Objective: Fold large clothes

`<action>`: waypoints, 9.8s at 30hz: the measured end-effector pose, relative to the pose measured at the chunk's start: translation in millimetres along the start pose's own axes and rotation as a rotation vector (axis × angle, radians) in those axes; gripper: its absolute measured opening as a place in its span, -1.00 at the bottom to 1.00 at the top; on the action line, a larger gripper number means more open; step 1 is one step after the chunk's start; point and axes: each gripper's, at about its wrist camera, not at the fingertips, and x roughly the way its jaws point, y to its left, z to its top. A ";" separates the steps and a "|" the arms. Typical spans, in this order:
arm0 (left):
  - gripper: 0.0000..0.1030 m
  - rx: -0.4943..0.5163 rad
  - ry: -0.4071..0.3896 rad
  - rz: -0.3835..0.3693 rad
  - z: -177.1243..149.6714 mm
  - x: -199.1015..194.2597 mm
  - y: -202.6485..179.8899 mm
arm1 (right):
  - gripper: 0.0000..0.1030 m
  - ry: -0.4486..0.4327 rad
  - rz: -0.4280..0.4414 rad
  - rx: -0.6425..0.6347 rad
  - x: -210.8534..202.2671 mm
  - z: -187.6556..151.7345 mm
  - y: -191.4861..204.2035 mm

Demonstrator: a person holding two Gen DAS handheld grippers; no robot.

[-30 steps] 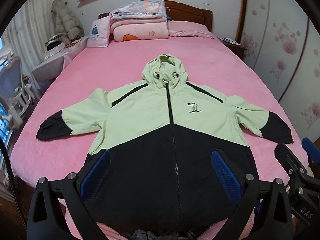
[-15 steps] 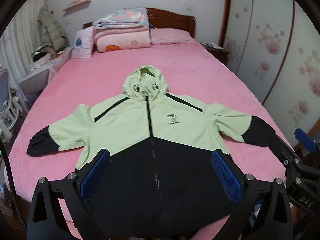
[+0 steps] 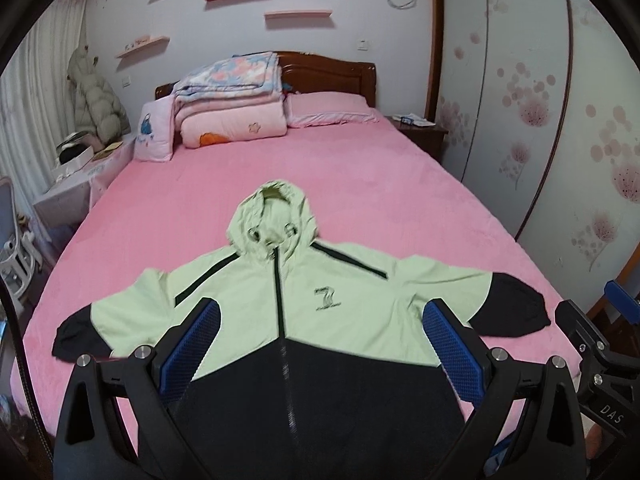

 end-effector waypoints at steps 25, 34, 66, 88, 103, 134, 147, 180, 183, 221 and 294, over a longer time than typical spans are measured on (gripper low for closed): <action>0.96 0.169 0.078 -0.191 7.3 164.9 -183.2 | 0.97 0.208 -0.308 0.233 131.5 -36.9 -179.7; 0.96 0.159 0.152 -0.204 -18.1 234.0 -213.7 | 0.86 0.335 -0.261 0.496 183.5 -86.7 -270.3; 0.96 -0.028 0.254 -0.231 -51.2 256.2 -163.9 | -0.86 0.313 -0.181 0.653 239.4 -110.1 -294.2; 0.96 -0.210 0.273 -0.134 -87.0 219.9 21.1 | -0.86 0.290 0.244 0.061 230.8 -68.4 17.4; 0.96 -0.225 0.477 -0.358 -140.1 283.6 13.5 | -0.66 0.461 0.138 -0.193 261.2 -155.4 75.4; -0.31 -0.564 0.672 -0.711 -154.4 370.4 -68.8 | 0.01 0.373 0.220 0.162 188.0 -168.7 -7.3; -0.86 -0.265 0.337 -0.479 -36.3 305.3 -85.2 | 0.01 0.387 0.169 0.166 190.9 -172.2 -23.2; -0.85 -0.470 0.347 0.051 -92.3 342.7 211.9 | -0.68 0.462 0.017 0.076 327.0 -135.3 -0.5; -0.82 -0.481 0.422 0.078 -128.2 361.5 213.5 | -0.70 0.464 -0.002 0.092 328.5 -134.2 -2.2; -0.81 -0.348 0.371 0.097 -127.6 360.4 200.7 | -1.00 0.482 -0.074 -0.050 331.7 -150.3 -27.0; 0.81 -0.212 0.152 -0.109 -56.1 148.4 140.2 | -0.21 0.283 0.237 0.019 160.9 -32.2 118.1</action>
